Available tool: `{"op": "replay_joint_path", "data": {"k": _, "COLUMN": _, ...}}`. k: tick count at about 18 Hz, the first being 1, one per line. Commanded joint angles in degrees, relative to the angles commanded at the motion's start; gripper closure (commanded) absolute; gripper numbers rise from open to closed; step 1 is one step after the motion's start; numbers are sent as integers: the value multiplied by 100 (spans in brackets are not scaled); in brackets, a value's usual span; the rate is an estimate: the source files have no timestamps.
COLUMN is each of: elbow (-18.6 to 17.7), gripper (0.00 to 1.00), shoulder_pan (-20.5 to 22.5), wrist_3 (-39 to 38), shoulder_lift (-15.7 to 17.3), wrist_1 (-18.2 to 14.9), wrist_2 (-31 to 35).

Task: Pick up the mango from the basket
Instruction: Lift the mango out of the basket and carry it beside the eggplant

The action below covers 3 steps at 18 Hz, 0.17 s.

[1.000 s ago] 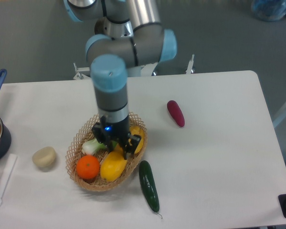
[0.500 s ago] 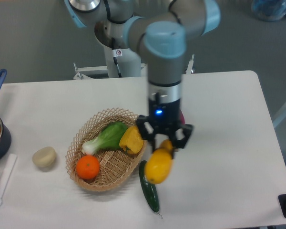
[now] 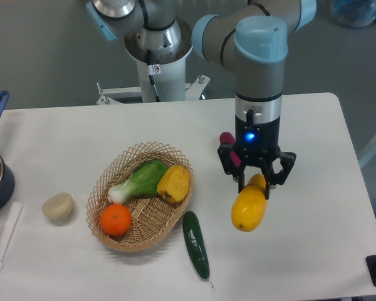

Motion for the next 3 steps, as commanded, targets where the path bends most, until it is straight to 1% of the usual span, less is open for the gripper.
{"op": "replay_joint_path", "data": {"k": 3, "elbow": 0, "gripper": 57, "shoulder_pan": 0, "wrist_3": 0, "shoulder_lift": 0, "wrist_1": 0, "wrist_2": 0}}
